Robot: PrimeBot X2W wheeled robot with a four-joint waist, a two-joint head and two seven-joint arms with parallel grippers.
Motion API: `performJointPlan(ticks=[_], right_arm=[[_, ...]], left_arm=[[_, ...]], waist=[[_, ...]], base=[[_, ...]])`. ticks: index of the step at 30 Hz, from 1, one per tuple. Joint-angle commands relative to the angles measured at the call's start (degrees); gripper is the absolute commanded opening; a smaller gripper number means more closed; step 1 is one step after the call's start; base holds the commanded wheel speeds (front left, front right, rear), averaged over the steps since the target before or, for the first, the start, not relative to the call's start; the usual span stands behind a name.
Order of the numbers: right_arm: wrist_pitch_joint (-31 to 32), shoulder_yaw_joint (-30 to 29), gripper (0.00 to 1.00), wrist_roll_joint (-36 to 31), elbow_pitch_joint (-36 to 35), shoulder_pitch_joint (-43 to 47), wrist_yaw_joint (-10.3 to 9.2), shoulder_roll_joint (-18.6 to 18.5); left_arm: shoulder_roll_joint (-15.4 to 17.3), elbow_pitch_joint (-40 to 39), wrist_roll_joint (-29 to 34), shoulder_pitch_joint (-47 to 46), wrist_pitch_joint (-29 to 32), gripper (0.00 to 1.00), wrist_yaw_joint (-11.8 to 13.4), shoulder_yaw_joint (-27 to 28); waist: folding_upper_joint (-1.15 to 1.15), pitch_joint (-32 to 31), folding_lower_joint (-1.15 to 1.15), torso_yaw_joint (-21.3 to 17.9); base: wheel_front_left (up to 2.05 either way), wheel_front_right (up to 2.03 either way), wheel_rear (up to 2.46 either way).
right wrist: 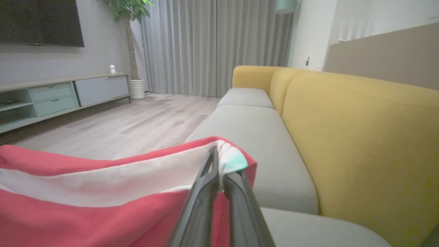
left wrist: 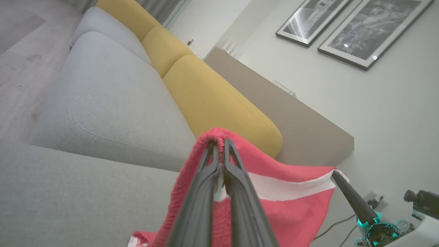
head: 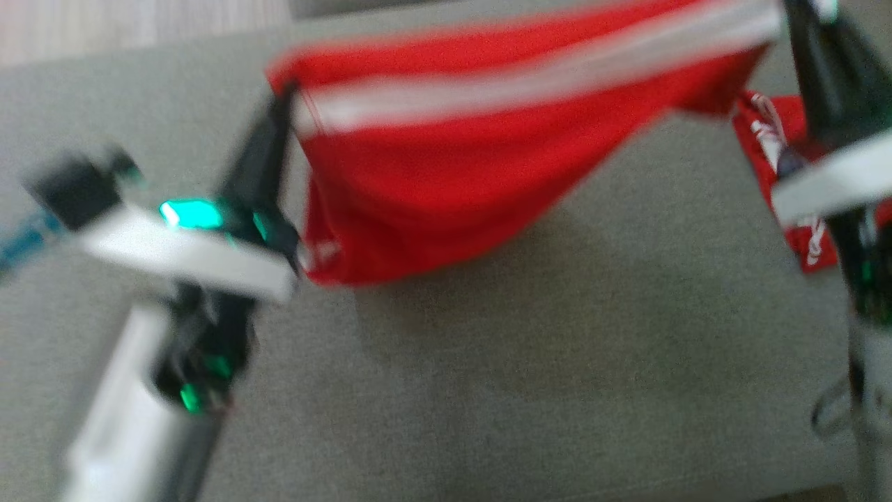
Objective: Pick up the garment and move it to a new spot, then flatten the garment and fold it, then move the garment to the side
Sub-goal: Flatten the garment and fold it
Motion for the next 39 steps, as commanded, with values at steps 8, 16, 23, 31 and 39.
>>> performJointPlan(ticks=[8, 16, 23, 31, 39], right_arm=[[-12.68, 7.43, 0.0, 2.46, 15.02, -24.99, -0.04, -0.91], [-29.19, 7.65, 0.0, -1.8, 27.87, -40.58, -0.04, 0.25], [-24.27, 11.79, 0.0, -0.81, 34.0, -33.86, -0.04, -2.3], [-14.93, 16.37, 0.0, 6.07, 29.45, -15.74, -0.04, -4.4], [-7.31, 10.94, 0.0, 9.69, 15.88, 4.65, -0.04, -8.18]], left_arm=[[4.39, 10.1, 2.65, -22.37, 0.74, 0.0, 0.43, 7.16], [4.64, 19.5, 8.26, -38.46, -8.15, 0.0, -3.64, 8.94], [3.13, 25.02, 6.61, -34.62, -10.88, 0.0, -5.88, 6.42], [1.89, 27.55, 2.64, -15.14, -14.37, 0.0, -6.57, 0.26], [5.01, 17.33, -3.62, 8.59, -13.93, 0.0, -6.6, -6.32]], waist=[[0.0, 11.14, 0.0, -2.47], [0.0, 12.73, 0.0, -3.24], [0.0, 11.8, 0.0, -2.77], [0.0, 7.68, 0.0, -2.81], [0.0, 0.33, 0.0, -1.04]], base=[[0.0, 0.0, 0.0], [0.0, 0.0, 0.0], [0.0, 0.0, 0.0], [0.0, 0.0, 0.0], [0.0, 0.0, 0.0]])
